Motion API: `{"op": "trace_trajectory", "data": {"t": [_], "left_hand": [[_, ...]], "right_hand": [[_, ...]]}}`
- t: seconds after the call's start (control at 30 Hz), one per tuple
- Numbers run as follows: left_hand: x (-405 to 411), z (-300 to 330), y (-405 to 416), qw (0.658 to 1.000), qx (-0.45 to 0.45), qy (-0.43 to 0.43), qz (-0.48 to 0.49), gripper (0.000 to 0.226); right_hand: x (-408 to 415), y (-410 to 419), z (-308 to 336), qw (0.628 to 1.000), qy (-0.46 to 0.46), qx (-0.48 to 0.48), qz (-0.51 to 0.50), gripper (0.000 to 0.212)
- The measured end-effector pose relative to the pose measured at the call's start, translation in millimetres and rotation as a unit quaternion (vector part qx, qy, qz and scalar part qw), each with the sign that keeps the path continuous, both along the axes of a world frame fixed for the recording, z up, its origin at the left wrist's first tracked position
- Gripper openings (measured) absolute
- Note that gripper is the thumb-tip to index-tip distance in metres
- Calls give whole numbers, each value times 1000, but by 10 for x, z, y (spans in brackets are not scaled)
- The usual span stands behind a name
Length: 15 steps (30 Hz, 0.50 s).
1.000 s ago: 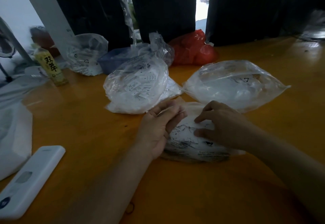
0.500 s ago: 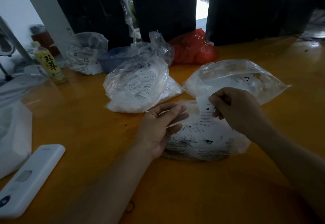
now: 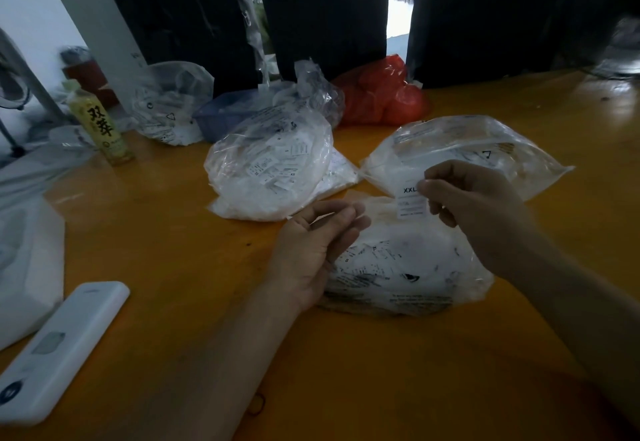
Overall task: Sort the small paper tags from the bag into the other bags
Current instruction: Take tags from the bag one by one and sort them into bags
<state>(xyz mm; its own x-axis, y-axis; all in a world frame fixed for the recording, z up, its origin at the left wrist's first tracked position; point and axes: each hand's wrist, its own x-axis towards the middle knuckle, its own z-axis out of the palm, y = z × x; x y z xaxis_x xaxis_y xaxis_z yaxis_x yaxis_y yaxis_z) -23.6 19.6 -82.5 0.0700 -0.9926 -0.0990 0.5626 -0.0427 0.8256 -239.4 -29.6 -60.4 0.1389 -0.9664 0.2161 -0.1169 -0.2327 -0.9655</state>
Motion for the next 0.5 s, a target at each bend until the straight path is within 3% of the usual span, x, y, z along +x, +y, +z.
{"op": "trace_trajectory", "data": {"t": [0.13, 0.23, 0.5], "left_hand": [[-8, 0, -4, 1000, -1, 16, -8, 32], [-23, -2, -8, 1000, 0, 19, -8, 24], [-50, 2, 1, 1000, -5, -11, -16, 16]], "right_hand": [[-4, 6, 8, 1000, -15, -3, 4, 3], [19, 25, -8, 999, 14, -28, -8, 8], [90, 95, -2, 974, 127, -184, -44, 21]]}}
